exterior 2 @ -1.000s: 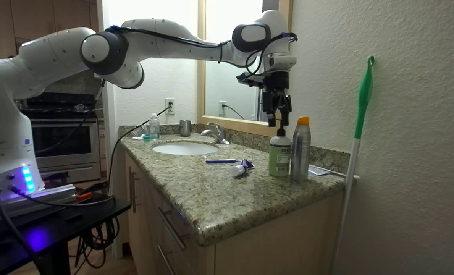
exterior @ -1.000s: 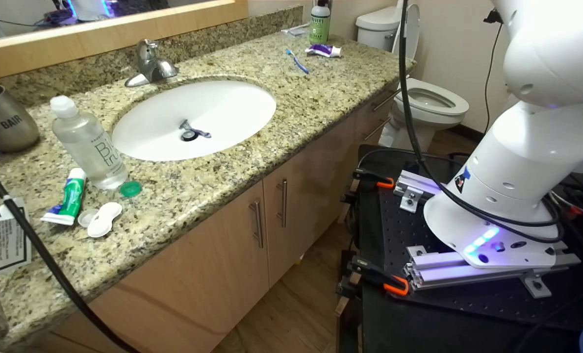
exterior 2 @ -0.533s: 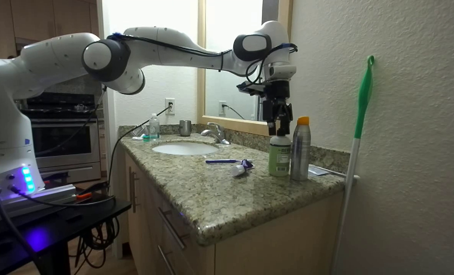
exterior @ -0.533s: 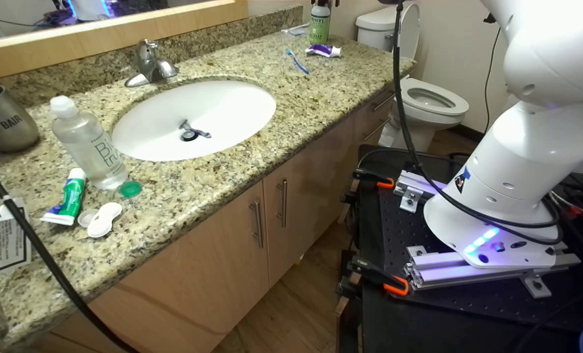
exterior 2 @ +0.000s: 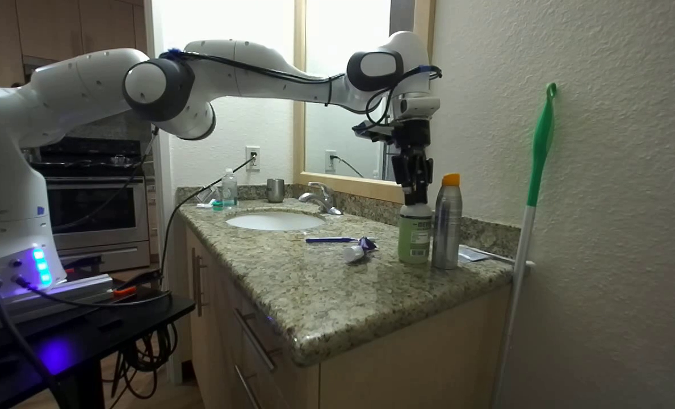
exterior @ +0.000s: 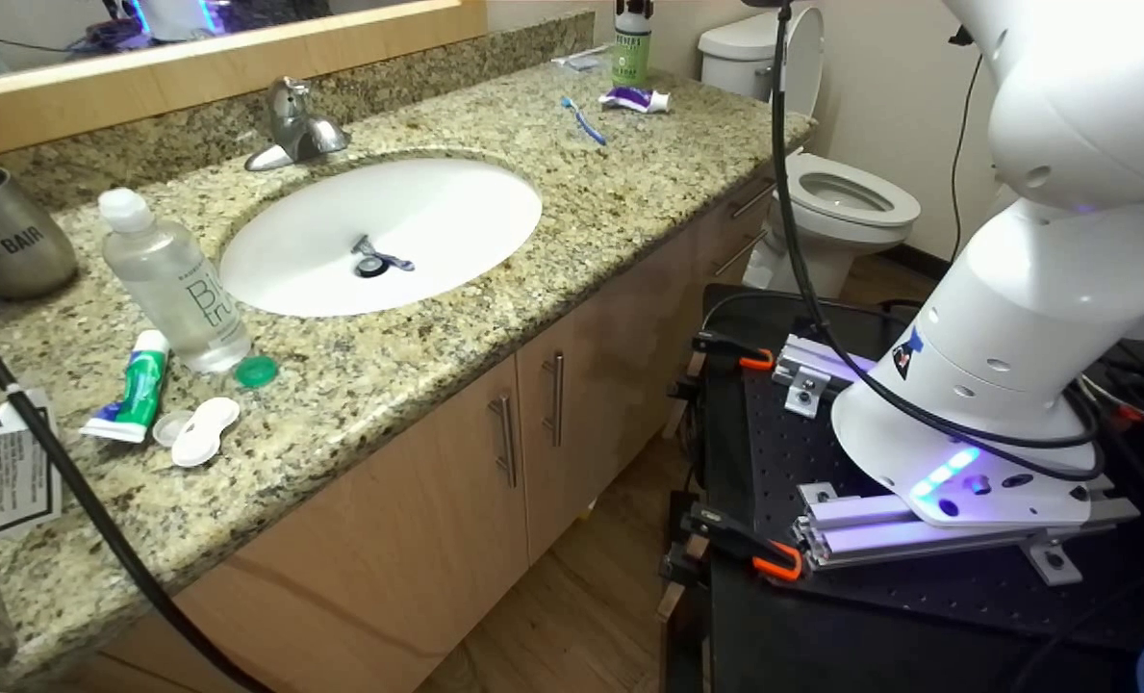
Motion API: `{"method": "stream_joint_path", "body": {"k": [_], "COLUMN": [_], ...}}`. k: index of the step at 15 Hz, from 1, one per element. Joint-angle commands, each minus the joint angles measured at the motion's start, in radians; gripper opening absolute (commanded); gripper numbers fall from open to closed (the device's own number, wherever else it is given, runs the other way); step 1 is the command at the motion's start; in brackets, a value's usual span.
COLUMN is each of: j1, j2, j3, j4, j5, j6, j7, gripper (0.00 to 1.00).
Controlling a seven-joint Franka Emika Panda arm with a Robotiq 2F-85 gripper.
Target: Move the green and white pump bottle to the left side of the counter
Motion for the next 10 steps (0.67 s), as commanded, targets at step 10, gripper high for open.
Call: {"method": "stream_joint_path", "body": {"k": [10], "j1": [-0.010], "j2": [-0.111], "j3": [0.110], "j4": [-0.022], "j5": [0.049], "j6": [-0.057], "j7": [-0.312], "gripper": [0.08]}}
